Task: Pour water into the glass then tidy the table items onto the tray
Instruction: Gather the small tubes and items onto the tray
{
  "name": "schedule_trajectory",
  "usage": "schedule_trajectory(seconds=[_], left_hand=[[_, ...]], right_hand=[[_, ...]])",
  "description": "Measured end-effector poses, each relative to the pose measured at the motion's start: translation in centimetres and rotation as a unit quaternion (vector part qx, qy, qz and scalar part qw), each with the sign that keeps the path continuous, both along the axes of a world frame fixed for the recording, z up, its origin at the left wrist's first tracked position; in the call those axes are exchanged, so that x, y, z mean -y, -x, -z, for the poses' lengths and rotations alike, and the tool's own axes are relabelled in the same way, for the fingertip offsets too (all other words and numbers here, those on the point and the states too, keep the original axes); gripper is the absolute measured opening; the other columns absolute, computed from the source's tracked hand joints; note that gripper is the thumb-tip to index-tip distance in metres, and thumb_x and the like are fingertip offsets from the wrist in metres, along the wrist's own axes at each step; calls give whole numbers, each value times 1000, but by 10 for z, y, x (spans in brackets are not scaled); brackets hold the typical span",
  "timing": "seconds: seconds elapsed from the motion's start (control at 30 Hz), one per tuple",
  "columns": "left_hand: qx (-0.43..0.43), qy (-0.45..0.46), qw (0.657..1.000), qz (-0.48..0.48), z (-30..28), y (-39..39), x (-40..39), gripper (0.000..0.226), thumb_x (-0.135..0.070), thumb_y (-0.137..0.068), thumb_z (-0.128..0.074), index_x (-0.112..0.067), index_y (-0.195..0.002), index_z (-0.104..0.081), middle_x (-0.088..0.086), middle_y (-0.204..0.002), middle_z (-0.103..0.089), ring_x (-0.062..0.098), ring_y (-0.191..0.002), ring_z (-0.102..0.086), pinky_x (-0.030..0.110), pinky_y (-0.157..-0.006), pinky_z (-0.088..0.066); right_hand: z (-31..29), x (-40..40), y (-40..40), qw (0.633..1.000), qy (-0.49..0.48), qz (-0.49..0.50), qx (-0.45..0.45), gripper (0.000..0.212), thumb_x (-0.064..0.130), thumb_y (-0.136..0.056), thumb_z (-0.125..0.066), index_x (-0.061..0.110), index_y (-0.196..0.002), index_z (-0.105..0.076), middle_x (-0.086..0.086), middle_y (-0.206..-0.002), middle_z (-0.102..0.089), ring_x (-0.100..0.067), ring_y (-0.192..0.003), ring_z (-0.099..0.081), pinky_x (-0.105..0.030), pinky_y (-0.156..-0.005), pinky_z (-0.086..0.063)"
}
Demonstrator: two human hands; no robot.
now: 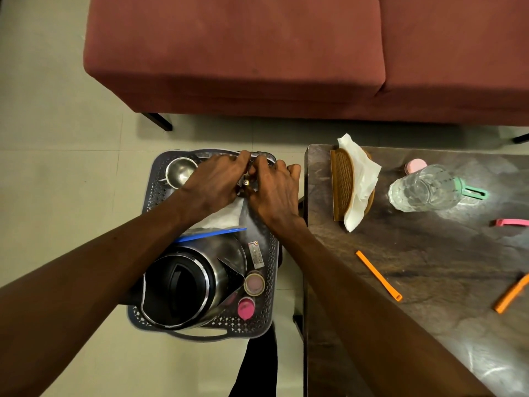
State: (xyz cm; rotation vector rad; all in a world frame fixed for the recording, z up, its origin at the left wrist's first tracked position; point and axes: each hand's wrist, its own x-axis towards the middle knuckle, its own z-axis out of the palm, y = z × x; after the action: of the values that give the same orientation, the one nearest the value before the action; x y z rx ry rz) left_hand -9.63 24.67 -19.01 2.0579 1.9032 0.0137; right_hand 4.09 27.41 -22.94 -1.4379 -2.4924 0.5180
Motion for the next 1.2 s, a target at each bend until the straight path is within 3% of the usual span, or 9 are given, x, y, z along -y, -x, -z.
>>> schedule_trajectory(seconds=[0.17,0.27,0.33,0.43,0.63,0.87,0.97,1.2], left_hand=[[34,7,999,-18,-5,0,3,57,-11,-77,-75,-5,-123,-42,20,-102,-66,38,-87,-64,41,-68,-52],[51,0,998,-46,-7,-1,2,45,-15,-76,-77,-8,-109,-47,16,-101,-64,35,-84,-61,37,-65,-45],[35,-8,997,-62,-8,0,-1,39,-17,-75,-78,-9,-103,-53,12,-104,-59,32,-88,-59,38,-69,-46],[-6,-2,998,-66,-10,0,-5,40,-21,-75,-77,-11,-111,-63,9,-108,-56,29,-95,-58,40,-77,-51],[-45,7,998,-53,-14,-3,-11,34,-21,-76,-76,-16,-109,-68,9,-106,-56,29,-94,-56,34,-73,-39],[65,-20,984,-166,-23,9,-9,21,0,-73,-72,-12,-90,-72,9,-99,-59,29,-87,-58,34,-68,-43],[81,-37,974,-209,-26,15,-7,19,2,-75,-71,-9,-91,-73,11,-101,-60,29,-92,-58,40,-75,-50],[100,-73,959,-253,-29,23,-5,17,1,-78,-65,-9,-89,-73,11,-98,-60,25,-89,-58,39,-76,-50]], right_hand=[[-3,0,-1,1000,-2,-4,3,55,34,-77,-77,17,-121,-49,-4,-100,-73,-28,-105,-57,-40,-88,-33],[-4,0,-1,1000,-3,-7,8,54,37,-80,-75,16,-123,-50,-6,-103,-72,-29,-107,-57,-41,-88,-33],[-5,0,-1,1000,-3,-12,10,51,37,-82,-73,16,-122,-51,-6,-104,-72,-29,-107,-56,-41,-88,-32],[-5,1,0,999,-7,-32,14,46,37,-84,-72,18,-121,-52,-3,-106,-74,-27,-108,-56,-40,-89,-32],[-8,-1,-5,1000,4,-28,13,30,30,-83,-73,21,-108,-60,-1,-98,-74,-26,-105,-54,-41,-87,-33],[-7,-5,-9,997,7,-61,37,37,39,-84,-70,21,-115,-61,-1,-109,-72,-24,-110,-53,-41,-91,-32],[-8,-6,-10,998,6,-60,34,39,41,-83,-72,22,-115,-62,-1,-112,-71,-23,-111,-53,-40,-89,-31],[-13,-17,-17,999,15,-49,1,31,14,-85,-68,17,-115,-64,-2,-116,-70,-22,-108,-54,-37,-90,-31]])
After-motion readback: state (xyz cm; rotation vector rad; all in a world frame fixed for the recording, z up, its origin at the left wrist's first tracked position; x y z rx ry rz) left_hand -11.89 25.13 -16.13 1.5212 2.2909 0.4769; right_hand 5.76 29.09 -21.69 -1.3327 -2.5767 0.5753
